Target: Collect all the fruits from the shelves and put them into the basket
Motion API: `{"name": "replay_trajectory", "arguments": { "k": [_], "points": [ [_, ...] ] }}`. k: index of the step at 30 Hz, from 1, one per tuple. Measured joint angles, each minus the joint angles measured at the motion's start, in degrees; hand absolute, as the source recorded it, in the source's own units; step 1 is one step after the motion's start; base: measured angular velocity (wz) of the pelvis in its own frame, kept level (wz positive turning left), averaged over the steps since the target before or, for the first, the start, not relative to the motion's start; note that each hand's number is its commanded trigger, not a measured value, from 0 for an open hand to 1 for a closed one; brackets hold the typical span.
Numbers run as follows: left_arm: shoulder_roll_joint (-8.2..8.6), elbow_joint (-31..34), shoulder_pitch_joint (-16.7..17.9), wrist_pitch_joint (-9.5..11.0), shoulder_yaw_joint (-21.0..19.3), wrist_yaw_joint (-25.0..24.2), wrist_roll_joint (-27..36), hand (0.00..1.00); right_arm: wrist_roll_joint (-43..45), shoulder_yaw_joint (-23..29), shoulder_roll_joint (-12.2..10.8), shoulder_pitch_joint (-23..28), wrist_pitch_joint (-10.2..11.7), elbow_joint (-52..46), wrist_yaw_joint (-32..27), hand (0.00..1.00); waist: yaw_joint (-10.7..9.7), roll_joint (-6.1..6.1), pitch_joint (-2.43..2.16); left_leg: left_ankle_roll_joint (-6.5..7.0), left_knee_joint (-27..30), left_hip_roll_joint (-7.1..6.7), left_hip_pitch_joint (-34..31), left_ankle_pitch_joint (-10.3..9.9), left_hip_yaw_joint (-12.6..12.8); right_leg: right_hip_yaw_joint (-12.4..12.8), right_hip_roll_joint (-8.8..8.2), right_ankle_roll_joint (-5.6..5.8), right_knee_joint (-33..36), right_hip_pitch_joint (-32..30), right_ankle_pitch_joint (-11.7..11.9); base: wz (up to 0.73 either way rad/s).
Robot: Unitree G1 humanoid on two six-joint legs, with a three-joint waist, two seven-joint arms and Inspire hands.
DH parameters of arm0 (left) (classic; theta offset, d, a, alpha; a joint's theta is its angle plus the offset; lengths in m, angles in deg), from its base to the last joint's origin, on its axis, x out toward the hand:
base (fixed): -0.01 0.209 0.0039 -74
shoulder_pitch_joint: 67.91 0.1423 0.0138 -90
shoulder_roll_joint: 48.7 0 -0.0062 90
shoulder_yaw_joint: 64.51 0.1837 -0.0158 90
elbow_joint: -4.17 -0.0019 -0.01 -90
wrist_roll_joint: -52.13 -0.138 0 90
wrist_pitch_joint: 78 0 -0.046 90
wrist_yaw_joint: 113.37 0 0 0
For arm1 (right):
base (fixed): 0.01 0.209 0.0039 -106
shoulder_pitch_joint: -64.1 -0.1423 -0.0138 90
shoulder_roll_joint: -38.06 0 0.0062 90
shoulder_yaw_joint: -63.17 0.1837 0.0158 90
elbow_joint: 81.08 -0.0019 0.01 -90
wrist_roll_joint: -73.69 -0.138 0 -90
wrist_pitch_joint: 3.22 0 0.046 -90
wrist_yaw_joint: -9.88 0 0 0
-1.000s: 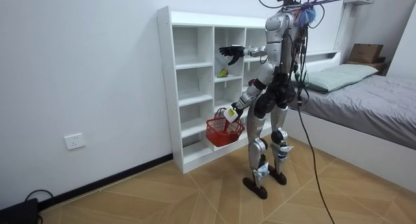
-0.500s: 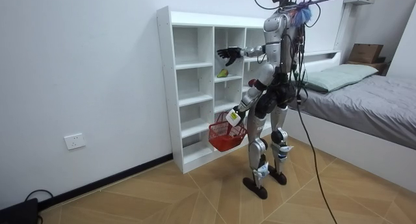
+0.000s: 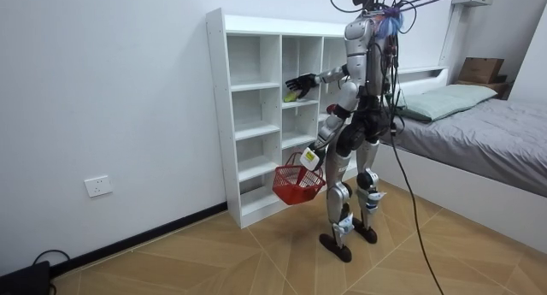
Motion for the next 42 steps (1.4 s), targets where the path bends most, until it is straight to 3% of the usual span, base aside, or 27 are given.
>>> {"name": "replay_trajectory", "arguments": {
  "k": [10,16,33,42],
  "points": [
    [0.21,0.22,-0.20,0.01,0.29,1.13,-0.03,1.00,-8.98,0.00,-0.55,-0.09,0.01,0.07,-0.08,0.00,0.65,0.59,-0.14,0.01,0.01,0.22,-0.22,0.00,0.69,0.48,0.04,-0.05,0.24,-0.62,0.03,-0.02],
    [0.25,0.22,-0.16,0.00,0.32,1.30,-0.01,1.00,-9.08,0.00,-0.55,-0.13,0.01,0.07,-0.07,0.00,0.96,1.38,-0.41,0.01,0.03,0.40,-0.17,0.00,1.08,0.46,0.04,-0.14,0.24,-0.62,0.08,-0.02],
    [0.38,0.15,-0.39,0.73,0.42,2.62,0.03,1.00,-8.80,-0.40,-0.82,-1.01,0.40,2.53,0.75,0.00,1.17,1.83,-0.35,-0.02,-0.13,0.50,-0.39,0.01,1.16,0.53,0.11,-0.23,0.30,-0.90,0.14,0.00],
    [0.55,-0.27,-2.61,0.79,4.14,1.82,0.06,1.00,-4.08,-1.64,-1.17,-5.02,0.85,7.71,-0.18,0.00,1.37,2.02,-0.12,-0.07,1.75,0.83,-4.56,0.08,1.58,0.82,0.07,-0.60,2.38,-5.19,0.37,-0.04]
  ]
}}
